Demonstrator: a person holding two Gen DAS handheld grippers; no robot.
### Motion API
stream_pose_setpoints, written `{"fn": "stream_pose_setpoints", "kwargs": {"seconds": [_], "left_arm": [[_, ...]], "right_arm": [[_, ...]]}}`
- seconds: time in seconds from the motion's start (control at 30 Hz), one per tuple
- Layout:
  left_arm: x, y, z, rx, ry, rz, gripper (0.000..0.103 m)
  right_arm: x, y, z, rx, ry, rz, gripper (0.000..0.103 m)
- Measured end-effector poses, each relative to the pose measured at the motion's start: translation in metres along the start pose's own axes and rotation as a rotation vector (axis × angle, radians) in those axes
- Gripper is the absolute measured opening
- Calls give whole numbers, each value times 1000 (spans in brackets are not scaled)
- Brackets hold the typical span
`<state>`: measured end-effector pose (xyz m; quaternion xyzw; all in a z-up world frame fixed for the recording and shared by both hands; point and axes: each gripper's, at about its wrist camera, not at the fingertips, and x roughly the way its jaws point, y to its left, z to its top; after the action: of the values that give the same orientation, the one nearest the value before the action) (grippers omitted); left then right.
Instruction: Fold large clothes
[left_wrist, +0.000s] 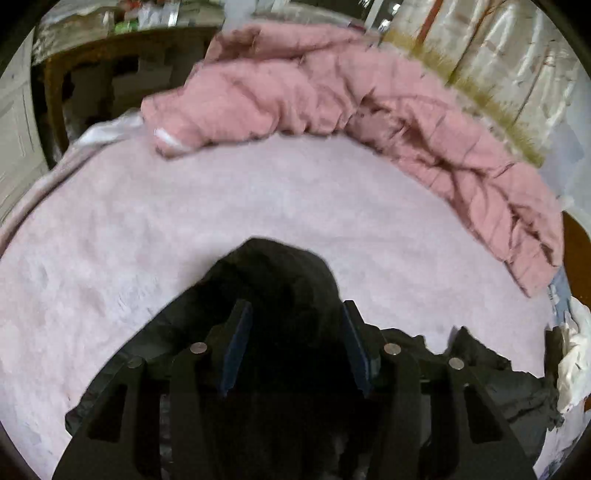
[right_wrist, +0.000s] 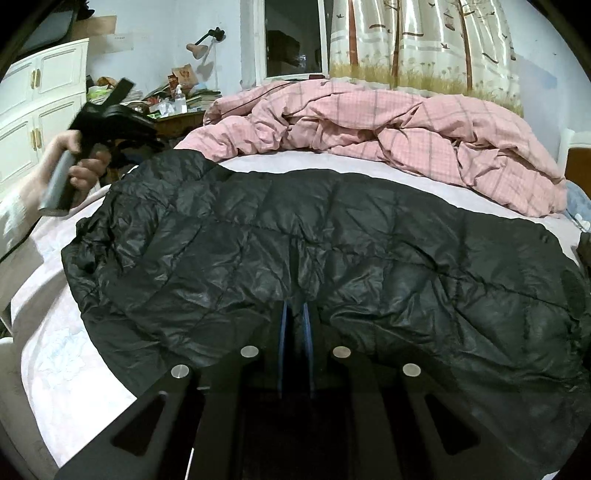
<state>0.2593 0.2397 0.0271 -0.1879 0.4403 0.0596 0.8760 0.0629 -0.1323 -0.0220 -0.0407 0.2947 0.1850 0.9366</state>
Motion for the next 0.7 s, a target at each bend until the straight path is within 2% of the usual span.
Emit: {"fn": "stream_pose_setpoints", "kwargs": {"seconds": [0.1,0.17,0.2,0.23,0.27,0.3,0.33,0.4,0.47,0.57,0.63,0.7], "left_arm": [[20,3,3,-34,55,53,47],[29,4,3,-38,84,42,45],[33,4,2,-45,95,24,27],[36,4,2,-56,111,-2,3],[35,7,0,-75,123,-31,3],[31,6,0,-85,102,-20,2],[21,2,2,-90,43,55,2],[-2,-14,3,-16,-86,189,1],[-31,-32,4,62,-231,253,1],[-86,-67,-11,181,-460,227,1],[-124,-92,-35,288,-614,155,2],[-156,-114,-68,417,-720,66,2]], "right_arm": [[0,0,0,1,1,0,9],[0,0,0,-1,4,-1,9],[0,1,0,-3,4,-3,9],[0,0,0,-2,4,-2,9],[1,0,0,-3,5,-2,9],[2,-1,0,-2,7,-2,9],[2,-1,-1,-1,10,-1,9],[3,-1,-1,0,13,1,9],[4,-1,-1,-2,19,-1,9],[5,-1,0,-2,17,-3,9],[6,-1,-1,2,19,-4,9],[7,-3,-1,8,23,-1,9]]}}
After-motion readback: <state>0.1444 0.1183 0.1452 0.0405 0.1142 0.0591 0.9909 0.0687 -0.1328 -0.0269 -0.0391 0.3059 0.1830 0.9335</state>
